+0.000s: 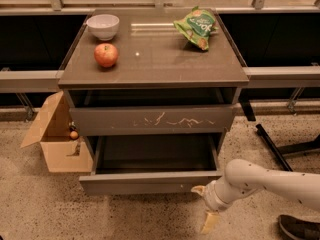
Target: Close middle drawer
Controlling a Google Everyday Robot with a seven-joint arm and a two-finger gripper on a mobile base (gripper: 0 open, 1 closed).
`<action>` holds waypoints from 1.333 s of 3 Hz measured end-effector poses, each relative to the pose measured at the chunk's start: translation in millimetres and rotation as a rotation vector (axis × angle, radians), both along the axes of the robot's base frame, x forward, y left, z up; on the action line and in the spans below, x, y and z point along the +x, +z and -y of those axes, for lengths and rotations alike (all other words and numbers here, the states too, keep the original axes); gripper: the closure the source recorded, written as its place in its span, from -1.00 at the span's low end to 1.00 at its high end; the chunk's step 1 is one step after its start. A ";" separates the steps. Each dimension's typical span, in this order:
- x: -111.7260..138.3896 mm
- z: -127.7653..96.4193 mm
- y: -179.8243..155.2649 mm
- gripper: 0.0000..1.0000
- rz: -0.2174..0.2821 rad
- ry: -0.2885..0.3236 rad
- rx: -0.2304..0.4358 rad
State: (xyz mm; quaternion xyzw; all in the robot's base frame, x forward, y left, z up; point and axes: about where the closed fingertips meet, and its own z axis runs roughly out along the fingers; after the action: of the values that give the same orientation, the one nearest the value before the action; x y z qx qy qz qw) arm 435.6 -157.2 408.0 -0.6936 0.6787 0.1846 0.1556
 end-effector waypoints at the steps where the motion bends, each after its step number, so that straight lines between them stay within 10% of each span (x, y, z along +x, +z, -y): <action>1: 17.3 0.0 0.4 -0.17 0.032 0.042 -0.020; 3: 77.9 8.7 6.7 0.76 0.139 0.056 -0.050; 4: 100.8 9.6 8.4 0.72 0.180 0.035 -0.074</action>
Offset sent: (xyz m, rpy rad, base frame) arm 0.0858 -0.0090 0.0141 -0.0679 -0.1593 0.0889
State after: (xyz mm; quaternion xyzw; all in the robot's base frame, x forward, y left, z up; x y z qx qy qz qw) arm 536.4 -166.7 416.3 -0.7245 0.6560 0.0991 0.1868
